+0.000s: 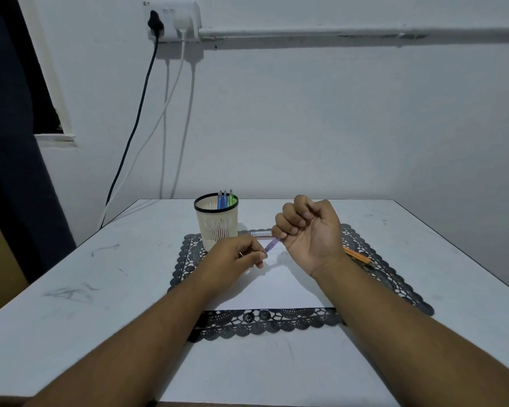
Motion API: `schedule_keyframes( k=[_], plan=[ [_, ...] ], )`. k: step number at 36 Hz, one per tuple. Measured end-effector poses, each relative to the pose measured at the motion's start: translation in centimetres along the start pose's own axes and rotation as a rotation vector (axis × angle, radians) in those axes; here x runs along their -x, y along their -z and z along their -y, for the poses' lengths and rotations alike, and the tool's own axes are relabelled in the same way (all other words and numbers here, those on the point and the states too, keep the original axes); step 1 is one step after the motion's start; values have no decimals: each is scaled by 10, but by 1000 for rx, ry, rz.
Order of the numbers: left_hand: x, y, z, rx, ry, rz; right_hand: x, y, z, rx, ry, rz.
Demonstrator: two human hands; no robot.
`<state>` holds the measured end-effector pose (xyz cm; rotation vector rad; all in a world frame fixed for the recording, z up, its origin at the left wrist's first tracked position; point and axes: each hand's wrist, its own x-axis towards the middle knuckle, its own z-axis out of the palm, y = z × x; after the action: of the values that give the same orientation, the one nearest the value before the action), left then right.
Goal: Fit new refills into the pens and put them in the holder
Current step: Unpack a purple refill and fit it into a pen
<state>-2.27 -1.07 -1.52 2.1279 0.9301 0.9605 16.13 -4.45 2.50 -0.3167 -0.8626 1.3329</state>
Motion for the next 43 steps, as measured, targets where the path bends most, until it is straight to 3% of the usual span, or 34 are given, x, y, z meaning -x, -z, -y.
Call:
schedule_keyframes(
  k=[22, 43],
  plan=[
    [-2, 2, 0, -65, -1, -111, -4, 5, -9, -77, -58, -114],
    [-2, 0, 1, -66, -16, -73, -2, 7, -7, -64, -40, -30]
  ],
)
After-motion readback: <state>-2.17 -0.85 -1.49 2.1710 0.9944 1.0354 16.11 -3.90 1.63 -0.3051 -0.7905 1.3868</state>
